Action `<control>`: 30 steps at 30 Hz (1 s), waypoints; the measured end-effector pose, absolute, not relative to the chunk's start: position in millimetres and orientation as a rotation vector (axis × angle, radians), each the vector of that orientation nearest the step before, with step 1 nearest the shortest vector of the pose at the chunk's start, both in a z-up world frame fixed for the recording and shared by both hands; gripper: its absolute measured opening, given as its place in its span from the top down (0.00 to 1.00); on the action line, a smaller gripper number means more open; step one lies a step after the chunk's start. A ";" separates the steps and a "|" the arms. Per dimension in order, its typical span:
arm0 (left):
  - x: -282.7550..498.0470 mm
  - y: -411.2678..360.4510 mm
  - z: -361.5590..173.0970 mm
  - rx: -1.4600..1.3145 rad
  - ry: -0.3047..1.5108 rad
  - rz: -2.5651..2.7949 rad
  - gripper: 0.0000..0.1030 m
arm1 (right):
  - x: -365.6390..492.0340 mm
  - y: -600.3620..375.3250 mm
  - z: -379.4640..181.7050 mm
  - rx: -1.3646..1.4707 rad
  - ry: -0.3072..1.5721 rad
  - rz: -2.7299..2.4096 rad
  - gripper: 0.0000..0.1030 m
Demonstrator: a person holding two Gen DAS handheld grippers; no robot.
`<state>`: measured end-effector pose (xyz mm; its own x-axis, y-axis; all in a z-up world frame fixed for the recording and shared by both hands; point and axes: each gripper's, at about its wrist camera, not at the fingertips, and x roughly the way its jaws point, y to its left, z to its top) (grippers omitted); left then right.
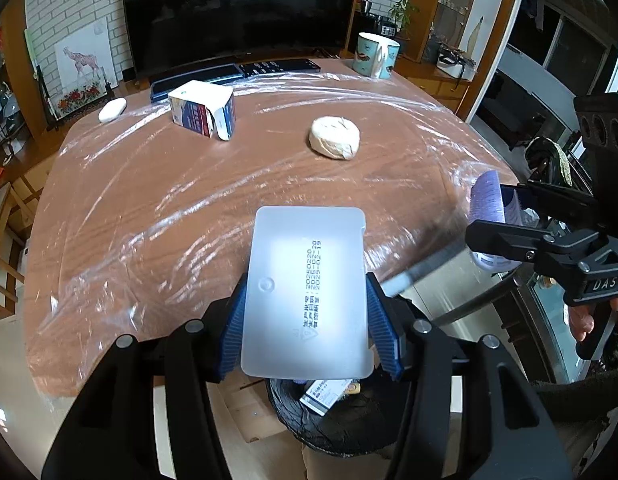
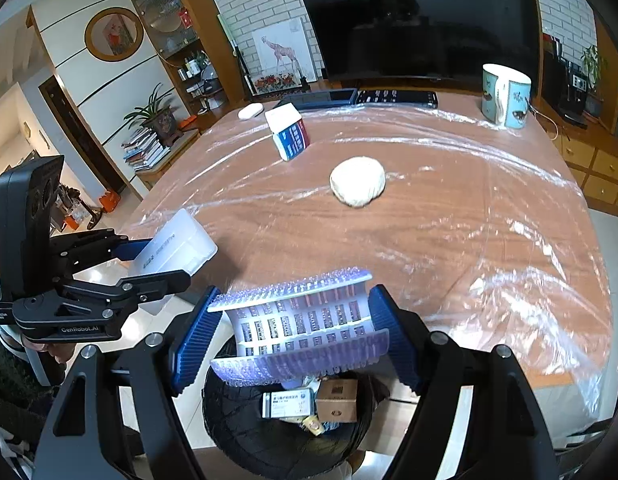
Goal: Collect trash
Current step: 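Carry the plastic box and white-purple roller off the table toward the bin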
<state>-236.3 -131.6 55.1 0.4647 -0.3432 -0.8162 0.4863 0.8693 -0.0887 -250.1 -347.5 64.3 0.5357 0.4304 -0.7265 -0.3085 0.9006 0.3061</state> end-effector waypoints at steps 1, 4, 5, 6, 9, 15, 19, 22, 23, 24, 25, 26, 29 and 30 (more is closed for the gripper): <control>-239.0 -131.5 54.4 0.167 0.962 -0.514 0.46 | -253.0 -347.7 63.0 0.149 0.909 0.441 0.27; -246.8 -131.2 52.1 0.175 0.969 -0.518 0.46 | -259.3 -347.5 59.6 0.151 0.921 0.440 0.27; -249.2 -131.5 51.5 0.177 0.970 -0.520 0.46 | -261.7 -347.2 58.5 0.150 0.925 0.441 0.27; -250.9 -131.4 50.9 0.178 0.971 -0.521 0.46 | -262.8 -347.1 58.1 0.149 0.928 0.441 0.28; -259.1 -130.9 48.5 0.187 0.977 -0.525 0.46 | -267.7 -345.6 54.6 0.140 0.939 0.441 0.27; -273.2 -129.9 41.6 0.199 0.995 -0.525 0.46 | -278.1 -342.5 48.0 0.129 0.963 0.447 0.27; -281.9 -130.1 36.7 0.204 1.006 -0.529 0.46 | -285.2 -340.4 43.0 0.119 0.977 0.449 0.27; -288.5 -131.5 32.0 0.215 1.014 -0.530 0.46 | -288.2 -340.6 38.7 0.120 0.991 0.446 0.27; -290.5 -131.7 30.5 0.217 1.017 -0.530 0.46 | -289.2 -340.6 37.5 0.120 0.995 0.446 0.27; -293.0 -132.2 28.5 0.220 1.020 -0.529 0.46 | -290.6 -340.4 35.6 0.119 1.001 0.444 0.27; -294.5 -132.4 26.9 0.222 1.023 -0.528 0.46 | -292.2 -340.4 33.6 0.116 1.006 0.443 0.27; -296.2 -132.7 25.2 0.224 1.026 -0.527 0.46 | -293.9 -340.8 31.4 0.116 1.012 0.443 0.27; -301.1 -133.3 18.4 0.225 1.040 -0.524 0.46 | -295.8 -340.3 25.1 0.114 1.028 0.441 0.27; -302.4 -133.5 16.1 0.225 1.044 -0.523 0.46 | -297.0 -340.1 22.4 0.113 1.035 0.440 0.27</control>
